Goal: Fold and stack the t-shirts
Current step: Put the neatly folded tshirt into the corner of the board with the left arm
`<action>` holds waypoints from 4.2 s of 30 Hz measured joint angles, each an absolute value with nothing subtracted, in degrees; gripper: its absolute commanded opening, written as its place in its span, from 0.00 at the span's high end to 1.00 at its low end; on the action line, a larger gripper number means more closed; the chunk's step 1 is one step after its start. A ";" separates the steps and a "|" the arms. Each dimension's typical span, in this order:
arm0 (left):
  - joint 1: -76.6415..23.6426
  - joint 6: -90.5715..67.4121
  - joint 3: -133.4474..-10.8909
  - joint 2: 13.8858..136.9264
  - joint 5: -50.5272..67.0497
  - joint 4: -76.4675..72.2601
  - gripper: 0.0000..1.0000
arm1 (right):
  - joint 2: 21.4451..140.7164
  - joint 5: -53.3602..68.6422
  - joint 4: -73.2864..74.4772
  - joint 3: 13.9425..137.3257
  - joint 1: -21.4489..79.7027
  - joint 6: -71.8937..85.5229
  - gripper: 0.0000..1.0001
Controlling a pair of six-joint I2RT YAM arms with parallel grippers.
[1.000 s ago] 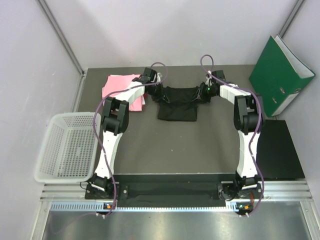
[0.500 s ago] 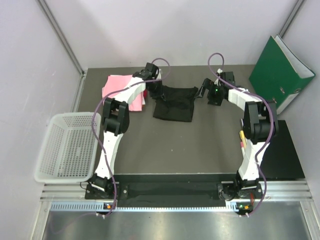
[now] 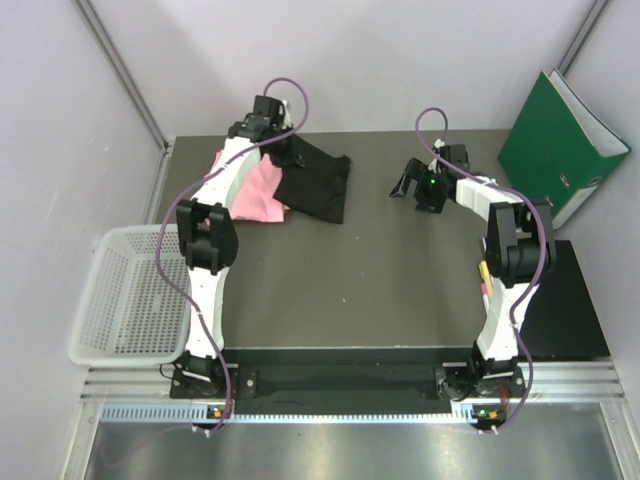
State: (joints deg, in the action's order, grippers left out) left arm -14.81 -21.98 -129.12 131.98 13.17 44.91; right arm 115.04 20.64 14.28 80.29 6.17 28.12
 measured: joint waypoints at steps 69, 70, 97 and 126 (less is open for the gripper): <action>10.41 -16.84 -130.23 134.04 11.00 55.02 0.21 | 122.13 23.86 18.24 89.06 7.38 27.73 0.00; 10.48 -16.80 -130.54 134.10 10.87 54.72 0.02 | 122.13 23.88 18.26 89.06 7.38 27.59 0.00; -15.44 -17.12 -130.26 130.28 8.12 37.74 1.00 | 122.72 20.58 24.51 100.05 15.94 21.76 0.00; -13.10 -20.82 -128.20 143.26 3.07 43.81 1.00 | 122.72 20.67 24.38 94.52 13.13 21.21 0.00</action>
State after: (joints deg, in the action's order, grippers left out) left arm -13.10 -20.82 -128.20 143.26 3.07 43.81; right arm 122.72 20.67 24.38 94.52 13.13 21.21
